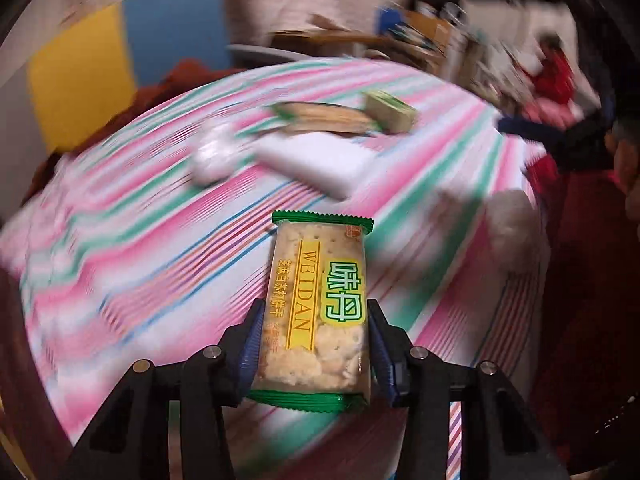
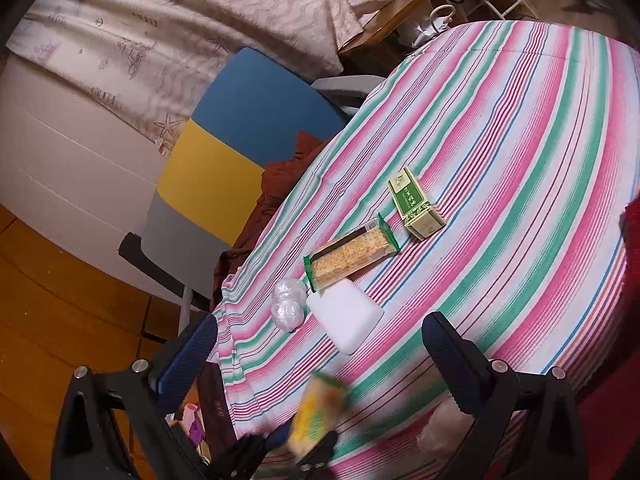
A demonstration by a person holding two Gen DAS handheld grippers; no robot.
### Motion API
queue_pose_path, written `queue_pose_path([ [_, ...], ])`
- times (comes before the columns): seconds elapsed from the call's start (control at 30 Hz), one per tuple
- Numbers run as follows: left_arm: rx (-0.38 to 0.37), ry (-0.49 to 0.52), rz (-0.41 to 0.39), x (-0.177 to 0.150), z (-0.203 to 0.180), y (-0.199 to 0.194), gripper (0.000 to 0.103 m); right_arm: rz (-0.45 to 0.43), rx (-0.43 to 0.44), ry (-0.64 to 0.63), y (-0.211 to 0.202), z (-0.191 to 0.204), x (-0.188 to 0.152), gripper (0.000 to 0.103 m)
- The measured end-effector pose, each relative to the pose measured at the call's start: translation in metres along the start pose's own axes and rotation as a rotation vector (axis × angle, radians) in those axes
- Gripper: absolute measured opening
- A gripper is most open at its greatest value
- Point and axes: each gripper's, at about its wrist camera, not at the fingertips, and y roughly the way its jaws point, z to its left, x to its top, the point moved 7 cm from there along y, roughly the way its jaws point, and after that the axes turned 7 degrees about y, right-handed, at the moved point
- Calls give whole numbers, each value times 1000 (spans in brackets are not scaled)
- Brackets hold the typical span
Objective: Organize objects
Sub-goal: 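Grasp the WEIDAN cracker pack with the left gripper and lift it, then grasp the clear plastic bag with the right gripper while the left gripper holds the cracker pack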
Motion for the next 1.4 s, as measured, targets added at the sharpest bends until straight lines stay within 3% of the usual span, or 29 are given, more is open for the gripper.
queue_pose_path([
  [0.07, 11, -59, -34, -13, 13, -9, 48, 4, -8, 2, 1, -1, -1, 103],
  [0.3, 18, -29, -81, -19, 10, -10, 48, 27, -48, 5, 6, -4, -1, 103],
  [0.43, 18, -26, -93, -11, 12, -3, 48, 109, -100, 5, 16, -8, -8, 103],
  [0.5, 19, -25, -95, -10, 12, -2, 48, 185, -152, -19, 23, -9, -13, 103],
  [0.57, 17, -25, -98, -9, 12, -1, 48, 275, -257, -121, 26, -7, -18, 103],
  [0.73, 15, -25, -106, -9, 12, 0, 49, 409, -418, -326, 18, -8, -24, 103],
  [0.83, 12, -27, -108, -9, 13, -1, 49, 483, -567, -410, 24, -22, -31, 103],
  [0.97, 9, -29, -110, -10, 13, -1, 49, 595, -633, -474, 35, -34, -44, 102],
  [1.0, 8, -30, -110, -9, 13, -1, 49, 625, -664, -507, 38, -37, -49, 101],
  [1.13, 5, -31, -112, -9, 13, -1, 49, 681, -738, -587, 46, -45, -57, 77],
  [1.2, 3, -32, -112, -9, 13, -1, 49, 712, -753, -609, 48, -49, -60, 74],
  [1.3, 3, -32, -113, -9, 13, -1, 49, 720, -767, -639, 49, -53, -61, 57],
  [1.4, 2, -33, -113, -9, 13, -1, 49, 719, -758, -651, 48, -53, -60, 54],
])
